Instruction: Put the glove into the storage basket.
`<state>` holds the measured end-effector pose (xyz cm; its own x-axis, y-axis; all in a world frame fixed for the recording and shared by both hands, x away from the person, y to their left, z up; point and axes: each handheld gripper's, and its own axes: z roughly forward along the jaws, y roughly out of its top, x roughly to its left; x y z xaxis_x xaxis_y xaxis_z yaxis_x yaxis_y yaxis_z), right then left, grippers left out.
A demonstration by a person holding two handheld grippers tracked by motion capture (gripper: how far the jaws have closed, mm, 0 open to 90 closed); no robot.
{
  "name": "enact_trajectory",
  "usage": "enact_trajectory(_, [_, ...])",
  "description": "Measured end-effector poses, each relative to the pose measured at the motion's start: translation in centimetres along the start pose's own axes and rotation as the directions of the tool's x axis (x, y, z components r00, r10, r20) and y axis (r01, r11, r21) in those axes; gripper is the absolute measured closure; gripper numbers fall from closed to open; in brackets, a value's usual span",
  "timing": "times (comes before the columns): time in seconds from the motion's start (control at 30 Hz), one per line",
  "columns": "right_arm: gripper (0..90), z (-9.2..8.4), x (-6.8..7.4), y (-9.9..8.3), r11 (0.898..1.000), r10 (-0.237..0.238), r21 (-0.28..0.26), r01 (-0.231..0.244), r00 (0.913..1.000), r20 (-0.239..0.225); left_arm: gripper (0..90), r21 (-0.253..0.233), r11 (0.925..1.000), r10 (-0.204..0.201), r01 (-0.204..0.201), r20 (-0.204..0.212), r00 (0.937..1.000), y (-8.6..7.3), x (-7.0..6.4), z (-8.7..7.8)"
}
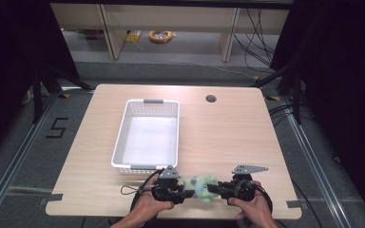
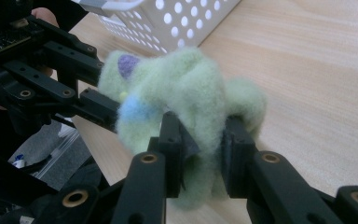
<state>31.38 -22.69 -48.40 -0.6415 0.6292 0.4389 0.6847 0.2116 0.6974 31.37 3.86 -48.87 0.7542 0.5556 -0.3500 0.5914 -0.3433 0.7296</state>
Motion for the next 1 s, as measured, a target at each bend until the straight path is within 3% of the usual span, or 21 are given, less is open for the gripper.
enact_trajectory(0.13, [73.7,-0.2,0.5,0.2,1.0,0.019,-0.008,-0.019,0.9998,-0.009,71.2,-0.008,0.9999,0.007,-0.007,0.008,0.9999,0.3,-0.1,-0.4])
enact_trajectory(0.17, [73.7,-0.3,0.4,0.4,1.0,-0.016,-0.009,0.016,0.9999,-0.003,71.2,-0.017,0.9999,0.002,-0.002,0.008,1.0,0.4,-0.2,-0.6])
enact_trajectory(0.23, [73.7,-0.3,0.7,0.6,1.0,0.008,-0.008,-0.008,0.9999,-0.01,71.2,-0.016,0.9999,-0.001,0.001,0.003,1.0,0.7,-0.3,-0.8])
enact_trajectory(0.33, [73.7,-0.4,0.7,1.1,1.0,-0.023,-0.017,0.023,0.9997,-0.004,71.2,-0.02,0.9997,0.016,-0.016,0.007,0.9999,1.3,-0.3,-1.4])
enact_trajectory(0.43, [73.7,-0.9,1.1,1.9,0.999,-0.024,-0.034,0.024,0.9996,-0.016,71.1,-0.026,0.9995,0.017,-0.017,0.007,0.9998,2.2,-0.4,-2.3])
enact_trajectory(0.47, [73.7,-1.0,1.5,2.0,0.999,0.017,-0.026,-0.018,0.9995,-0.025,71.1,-0.032,0.9993,0.022,-0.022,0.015,0.9996,2.5,-0.4,-2.5])
enact_trajectory(0.5, [73.7,-1.2,1.5,2.4,0.999,-0.009,-0.037,0.008,0.9998,-0.019,71.1,-0.028,0.9994,0.021,-0.021,0.009,0.9997,2.8,-0.4,-2.8])
enact_trajectory(0.67, [73.7,-1.6,2.1,3.8,0.999,-0.027,-0.037,0.027,0.9995,-0.015,71.0,-0.032,0.9989,0.037,-0.036,0.027,0.999,3.9,-0.2,-3.9])
enact_trajectory(0.7, [73.7,-1.5,2.2,4.6,0.996,-0.065,-0.061,0.063,0.9974,-0.03,71.0,-0.029,0.9987,0.043,-0.043,0.007,0.9991,4.3,-0.1,-4.4])
enact_trajectory(0.73, [73.7,-1.6,2.6,4.7,0.999,-0.017,-0.044,0.015,0.9994,-0.031,71.0,-0.03,0.9989,0.037,-0.037,0.01,0.9993,4.5,0.1,-4.6])
enact_trajectory(1.0, [73.7,-1.1,3.5,7.2,0.998,-0.061,-0.033,0.06,0.9978,-0.027,71.0,-0.054,0.9985,0.009,-0.01,-0.007,0.9999,5.4,1.0,-6.1])
